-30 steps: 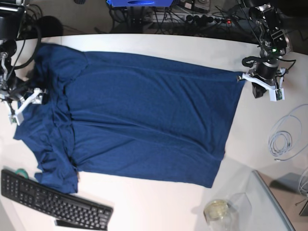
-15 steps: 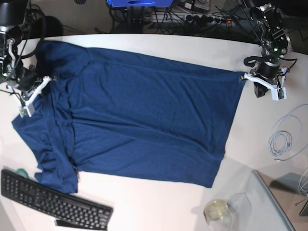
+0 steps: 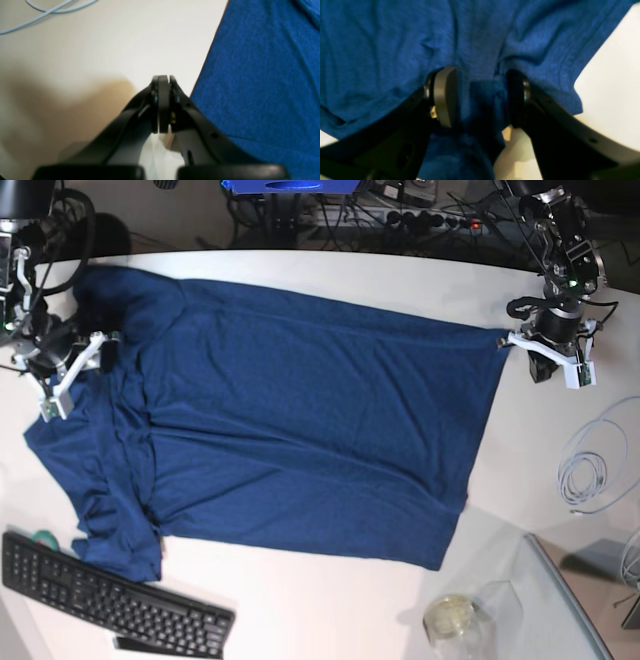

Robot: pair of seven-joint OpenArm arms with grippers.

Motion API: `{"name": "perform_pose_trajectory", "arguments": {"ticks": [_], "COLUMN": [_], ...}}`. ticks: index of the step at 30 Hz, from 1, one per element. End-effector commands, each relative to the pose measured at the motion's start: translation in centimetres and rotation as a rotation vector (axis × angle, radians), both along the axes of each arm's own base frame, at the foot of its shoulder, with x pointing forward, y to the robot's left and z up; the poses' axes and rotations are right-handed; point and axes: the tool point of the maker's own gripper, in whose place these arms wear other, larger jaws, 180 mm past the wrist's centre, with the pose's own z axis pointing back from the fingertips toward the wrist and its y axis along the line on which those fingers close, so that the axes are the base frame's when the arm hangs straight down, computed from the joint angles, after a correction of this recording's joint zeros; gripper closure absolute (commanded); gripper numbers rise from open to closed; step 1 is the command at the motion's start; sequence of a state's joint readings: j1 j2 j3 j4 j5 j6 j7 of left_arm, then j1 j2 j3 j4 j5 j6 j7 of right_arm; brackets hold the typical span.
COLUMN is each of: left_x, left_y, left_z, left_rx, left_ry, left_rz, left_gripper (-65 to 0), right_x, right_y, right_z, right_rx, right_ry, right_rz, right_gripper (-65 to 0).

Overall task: Layout the t-shirt on the table in an organized manner, then fold the t-shirt properly
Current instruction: 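Grasp the shirt corners with both grippers and stretch them apart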

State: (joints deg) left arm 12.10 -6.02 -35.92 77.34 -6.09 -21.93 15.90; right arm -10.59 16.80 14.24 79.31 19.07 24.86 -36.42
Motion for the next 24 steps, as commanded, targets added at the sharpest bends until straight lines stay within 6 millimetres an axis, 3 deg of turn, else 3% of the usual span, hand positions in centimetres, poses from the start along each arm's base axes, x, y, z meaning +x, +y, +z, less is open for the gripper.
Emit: {"name": "perform_pose_trajectory", "arguments": {"ticks": [1, 3, 5, 7, 8, 12, 17, 24], "left_x": [0.7, 0.7, 0.7, 0.8, 0.8, 1.0, 0.9, 1.1], "left_y": [0.6, 0.6, 0.6, 0.6, 0.6, 0.6, 0.6, 0.5], "left_z": [1.2, 1.2, 1.2, 1.2, 1.3, 1.3, 1.4, 1.6], "left_rx": [0.02, 0.02, 0.02, 0.02, 0.02, 0.02, 0.022, 0.029], "left_ry": [-0.041, -0.041, -0.041, -0.043, -0.045, -0.048, -0.047, -0.049], "left_rz": [-0.001, -0.001, -0.001, -0.001, -0.001, -0.001, -0.002, -0.012], "left_gripper": [0.0, 0.0, 0.0, 0.0, 0.0, 0.0, 0.0, 0.0], "right_x": [1.0, 0.8, 0.7, 0.6, 0.4, -0.1, -1.3, -4.4], "right_y": [-0.5, -0.4, -0.4, -0.4, -0.5, -0.6, -1.1, 1.6], "right_z": [1.2, 1.2, 1.2, 1.0, 0.8, 0.7, 2.5, 3.9], "right_rx": [-0.014, -0.013, -0.014, -0.013, -0.016, -0.025, -0.054, -0.048], "right_ry": [-0.047, -0.046, -0.044, -0.035, -0.017, 0.017, -0.017, 0.009], "right_rz": [0.005, 0.007, 0.008, 0.007, 0.003, 0.008, 0.008, 0.047], "right_gripper": [-29.9, -28.1, -17.9, -3.5, 0.0, -0.3, 0.0, 0.0]}}
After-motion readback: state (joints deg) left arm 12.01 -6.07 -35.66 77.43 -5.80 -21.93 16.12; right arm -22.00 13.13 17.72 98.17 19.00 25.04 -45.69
